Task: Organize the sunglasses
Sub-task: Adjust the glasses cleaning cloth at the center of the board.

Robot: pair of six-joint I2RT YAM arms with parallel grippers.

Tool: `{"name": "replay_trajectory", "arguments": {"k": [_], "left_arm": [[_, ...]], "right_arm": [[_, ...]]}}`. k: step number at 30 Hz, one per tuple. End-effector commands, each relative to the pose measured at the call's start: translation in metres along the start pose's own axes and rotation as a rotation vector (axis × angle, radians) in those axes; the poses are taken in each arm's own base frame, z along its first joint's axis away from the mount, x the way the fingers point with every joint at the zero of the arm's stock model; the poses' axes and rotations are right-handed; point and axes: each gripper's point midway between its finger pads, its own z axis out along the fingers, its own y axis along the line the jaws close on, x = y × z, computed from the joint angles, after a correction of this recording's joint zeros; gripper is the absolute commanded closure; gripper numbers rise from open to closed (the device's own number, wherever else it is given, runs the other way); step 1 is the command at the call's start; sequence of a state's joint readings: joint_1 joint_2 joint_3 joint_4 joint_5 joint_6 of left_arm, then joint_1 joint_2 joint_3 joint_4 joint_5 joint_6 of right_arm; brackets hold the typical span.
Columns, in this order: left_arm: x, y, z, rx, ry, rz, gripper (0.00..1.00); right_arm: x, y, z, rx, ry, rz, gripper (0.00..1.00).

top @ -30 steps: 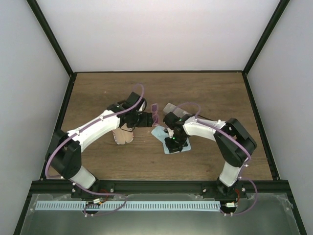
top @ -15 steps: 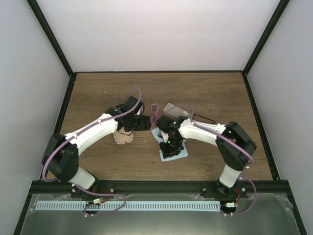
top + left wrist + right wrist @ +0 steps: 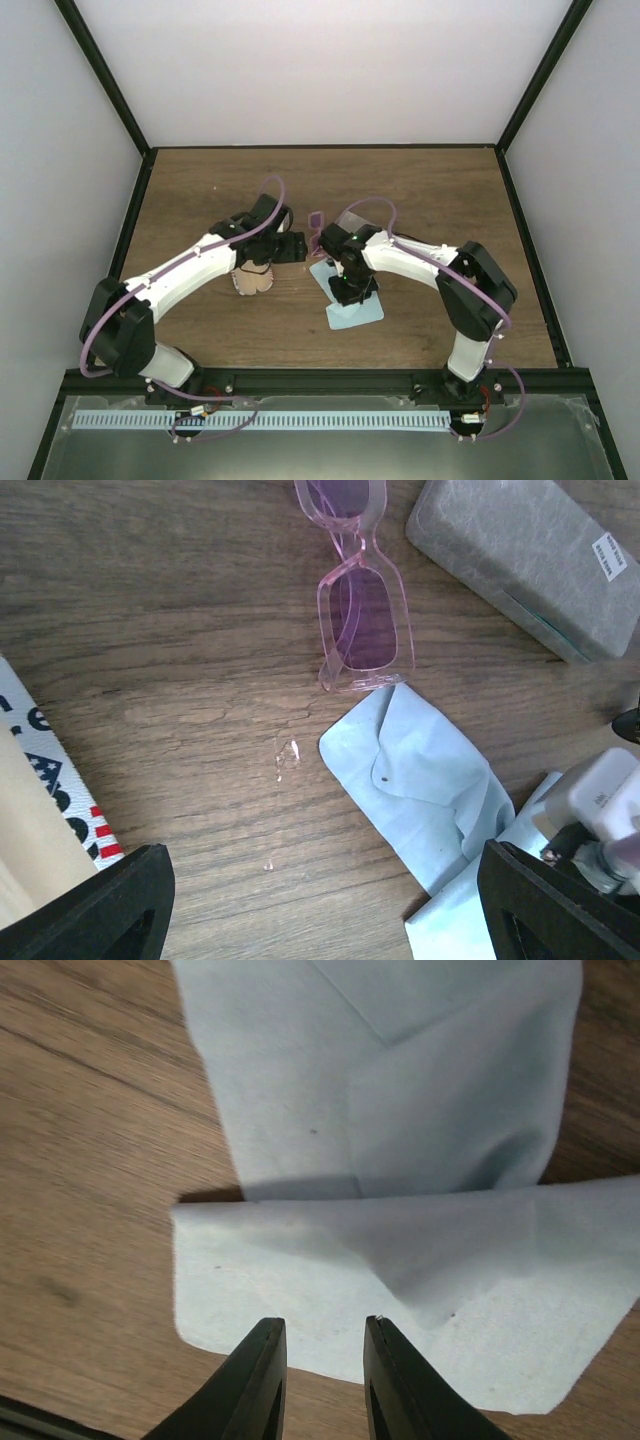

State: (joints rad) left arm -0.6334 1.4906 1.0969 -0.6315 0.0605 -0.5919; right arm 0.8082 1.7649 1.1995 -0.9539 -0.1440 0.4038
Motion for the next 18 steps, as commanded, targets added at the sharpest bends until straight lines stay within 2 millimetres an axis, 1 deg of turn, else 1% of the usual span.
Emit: {"name": "replay_trajectory", "arguments": {"k": [1, 3, 8, 11, 14, 17, 18], "left_arm": [[-0.001, 0.005, -0.006, -0.009, -0.031, -0.008, 0.15], [0.001, 0.005, -0.004, -0.007, -0.026, -0.010, 0.15], [0.002, 0.006, -0.002, -0.006, -0.021, -0.010, 0.15], [0.003, 0.006, 0.002, -0.008, -0.013, -0.009, 0.15], [0.005, 0.005, 0.003, -0.004, -0.005, -0.007, 0.15], [0.005, 0.006, 0.004, -0.006, -0.002, -0.003, 0.15], [0.006, 0.006, 0.004, -0.007, 0.000, -0.002, 0.15]], "right_arm": [[0.007, -0.011, 0.009, 0.055, 0.032, -0.022, 0.77], [0.011, -0.013, 0.013, 0.059, 0.050, -0.026, 0.77], [0.018, -0.012, 0.016, 0.045, 0.069, -0.029, 0.78], [0.026, -0.015, 0.024, 0.047, 0.095, -0.030, 0.78], [0.030, -0.017, 0.029, 0.053, 0.104, -0.025, 0.82], [0.030, -0.017, 0.031, 0.053, 0.102, -0.022, 0.87], [0.029, -0.018, 0.029, 0.057, 0.099, -0.019, 0.88]]}}
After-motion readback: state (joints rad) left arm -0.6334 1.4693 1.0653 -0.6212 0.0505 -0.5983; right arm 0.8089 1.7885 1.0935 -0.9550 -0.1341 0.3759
